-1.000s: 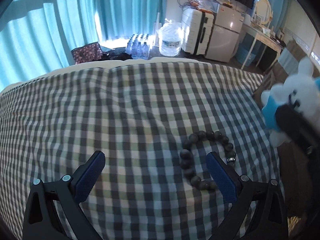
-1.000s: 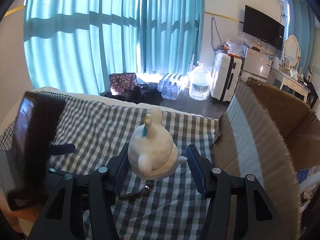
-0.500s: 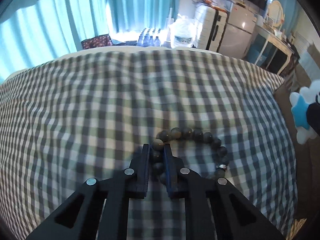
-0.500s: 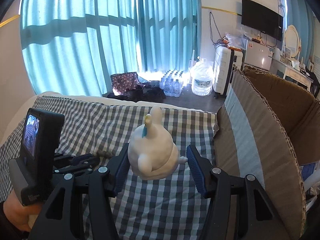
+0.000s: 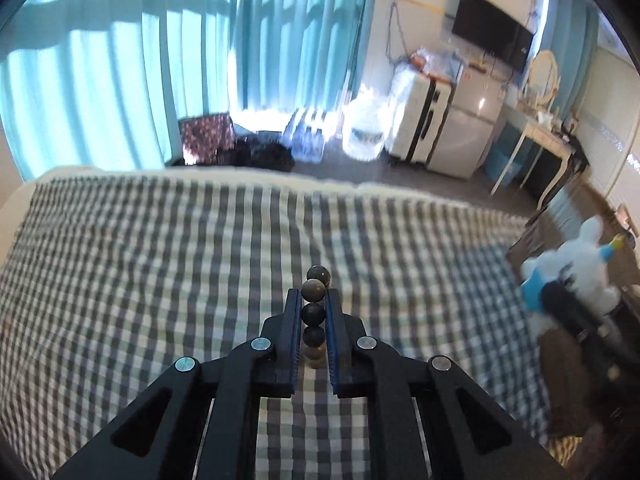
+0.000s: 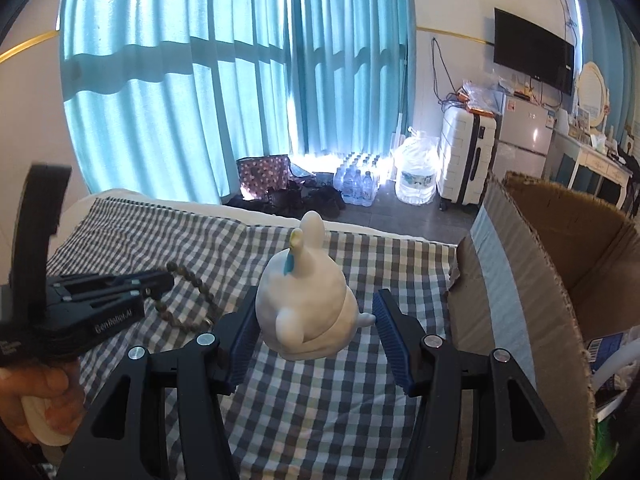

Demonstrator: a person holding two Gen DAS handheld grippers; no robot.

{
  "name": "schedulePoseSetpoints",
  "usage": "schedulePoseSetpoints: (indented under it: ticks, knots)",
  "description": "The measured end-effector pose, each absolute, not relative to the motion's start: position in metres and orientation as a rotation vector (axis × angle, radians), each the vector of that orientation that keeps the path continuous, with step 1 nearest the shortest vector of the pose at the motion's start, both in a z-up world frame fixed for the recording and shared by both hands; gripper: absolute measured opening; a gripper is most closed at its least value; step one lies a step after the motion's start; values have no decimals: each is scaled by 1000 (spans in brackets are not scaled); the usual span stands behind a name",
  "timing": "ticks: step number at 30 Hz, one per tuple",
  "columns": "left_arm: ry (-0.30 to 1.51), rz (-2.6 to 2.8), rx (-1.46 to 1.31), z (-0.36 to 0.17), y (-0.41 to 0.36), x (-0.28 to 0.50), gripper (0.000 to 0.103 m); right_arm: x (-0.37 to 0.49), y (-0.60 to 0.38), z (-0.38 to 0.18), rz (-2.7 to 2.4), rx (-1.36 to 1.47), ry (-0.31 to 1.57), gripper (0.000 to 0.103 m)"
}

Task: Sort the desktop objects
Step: 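Carry white figurine with right tool while left tool carries bead bracelet over box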

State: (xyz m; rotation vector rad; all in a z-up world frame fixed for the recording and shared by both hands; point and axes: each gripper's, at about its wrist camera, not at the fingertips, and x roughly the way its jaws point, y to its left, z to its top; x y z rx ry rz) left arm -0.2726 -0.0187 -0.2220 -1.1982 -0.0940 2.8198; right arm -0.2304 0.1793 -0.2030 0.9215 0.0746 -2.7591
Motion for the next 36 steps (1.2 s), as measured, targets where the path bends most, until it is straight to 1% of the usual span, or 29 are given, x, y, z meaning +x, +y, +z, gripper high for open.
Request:
schedulePoseSetpoints:
  ticks: [8,12,21,27,36]
  knots:
    - [-138,2875,-1085,-176,-35,-247,11,-211,173,-179,-2776,905,55,56]
    - [-96,2905,-976,-151,-35,-224,11,-195,172,-169,-2781,897,63,56]
    - [-51,2898,-875,-110,-38,-174,11,-156,174,-133,-2827,813,115,56]
    - [-35,2912,-851,-97,-29,-144,11,-129,182,-117,-2853,791,175,56]
    - [-24,2941,-848,-90,0,-114,11,-109,198,-92,-2849,719,114,56]
